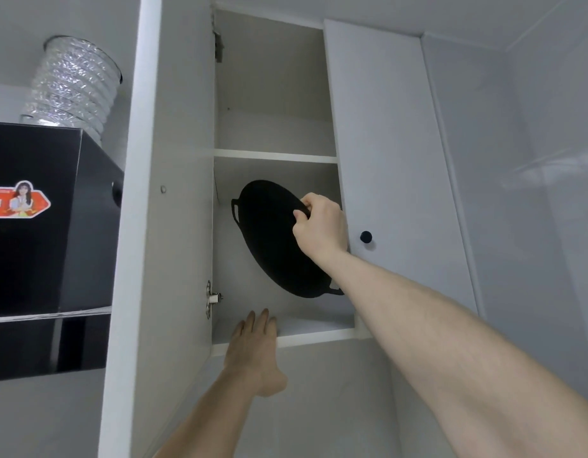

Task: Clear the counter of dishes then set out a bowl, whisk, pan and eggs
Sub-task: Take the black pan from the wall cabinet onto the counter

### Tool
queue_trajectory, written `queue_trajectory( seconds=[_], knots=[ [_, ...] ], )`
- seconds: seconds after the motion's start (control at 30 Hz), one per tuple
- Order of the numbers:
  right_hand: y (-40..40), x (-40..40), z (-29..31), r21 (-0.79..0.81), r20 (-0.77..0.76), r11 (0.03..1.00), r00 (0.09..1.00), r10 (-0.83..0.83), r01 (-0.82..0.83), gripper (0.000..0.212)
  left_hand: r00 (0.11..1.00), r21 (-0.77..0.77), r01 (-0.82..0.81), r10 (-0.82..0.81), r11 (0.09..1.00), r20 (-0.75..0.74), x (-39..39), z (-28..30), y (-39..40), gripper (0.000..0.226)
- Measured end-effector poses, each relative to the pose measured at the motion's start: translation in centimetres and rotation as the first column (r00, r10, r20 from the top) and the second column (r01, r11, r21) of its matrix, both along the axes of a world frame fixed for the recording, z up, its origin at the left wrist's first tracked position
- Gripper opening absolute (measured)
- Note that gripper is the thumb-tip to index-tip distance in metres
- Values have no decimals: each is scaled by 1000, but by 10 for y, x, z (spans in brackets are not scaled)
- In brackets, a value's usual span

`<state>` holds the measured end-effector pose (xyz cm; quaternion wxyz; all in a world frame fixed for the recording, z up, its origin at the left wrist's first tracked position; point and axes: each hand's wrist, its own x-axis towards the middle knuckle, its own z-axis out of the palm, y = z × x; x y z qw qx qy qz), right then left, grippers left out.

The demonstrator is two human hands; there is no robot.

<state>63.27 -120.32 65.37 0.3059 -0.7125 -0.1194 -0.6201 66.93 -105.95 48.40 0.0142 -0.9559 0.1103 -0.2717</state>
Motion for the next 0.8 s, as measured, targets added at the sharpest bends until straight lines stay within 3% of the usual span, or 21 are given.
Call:
queue_trajectory(
  seconds=[0.43,0.8],
  knots=[
    [-18,-84,-4,-30,-24,998,998,-58,58,19,992,75,104,-98,992,-84,-64,-29,-4,118],
    [-27,-175,-19,-2,-78,989,986,-150,151,16,878,310,354,-428,882,214,-248,-19,-5,93]
  ],
)
